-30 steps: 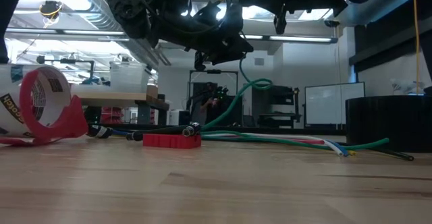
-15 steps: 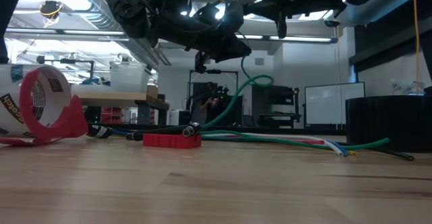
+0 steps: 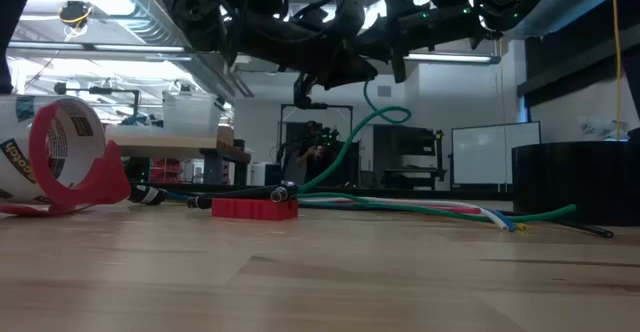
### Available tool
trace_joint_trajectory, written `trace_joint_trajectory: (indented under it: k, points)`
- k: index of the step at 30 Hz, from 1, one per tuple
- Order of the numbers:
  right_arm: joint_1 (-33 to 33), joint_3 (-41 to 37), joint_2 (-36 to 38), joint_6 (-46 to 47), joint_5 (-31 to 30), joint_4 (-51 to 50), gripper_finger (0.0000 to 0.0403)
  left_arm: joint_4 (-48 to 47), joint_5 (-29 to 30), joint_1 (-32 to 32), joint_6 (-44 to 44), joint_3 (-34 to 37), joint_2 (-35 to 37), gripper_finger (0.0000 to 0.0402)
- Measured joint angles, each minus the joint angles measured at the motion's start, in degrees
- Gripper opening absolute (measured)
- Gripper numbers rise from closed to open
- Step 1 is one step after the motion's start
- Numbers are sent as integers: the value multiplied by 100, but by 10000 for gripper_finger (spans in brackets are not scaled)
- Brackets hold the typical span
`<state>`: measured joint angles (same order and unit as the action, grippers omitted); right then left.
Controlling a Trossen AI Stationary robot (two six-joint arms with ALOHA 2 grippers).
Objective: Coil cords
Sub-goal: Coil the green wire onto the black spool
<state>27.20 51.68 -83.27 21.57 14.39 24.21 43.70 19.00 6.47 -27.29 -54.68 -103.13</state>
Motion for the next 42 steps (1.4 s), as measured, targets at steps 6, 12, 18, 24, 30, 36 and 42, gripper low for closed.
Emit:
trace_joint_trajectory:
  k: [6,12,18,24,30,36,42]
  points:
    - [20,0,-26,-217,-225,-183,1,-385,-267,-64,2,-282,0,2]
    - [17,0,-26,-425,-181,-633,1,-591,-571,-85,-23,-395,0,1]
    - [17,0,-26,-630,-121,-1139,1,-594,-814,-85,-127,-415,0,0]
    - [17,0,-26,-714,75,-1676,1,-1082,-832,-66,-146,-415,63,0]
    - [18,0,-26,-840,69,-1956,1,-1164,-837,-42,-145,-415,151,0]
    - [17,0,-26,-848,26,-2023,1,-1285,-834,-28,21,-415,361,0]
    - [20,0,-26,-851,22,-2076,1,-1932,-836,85,75,-415,668,0]
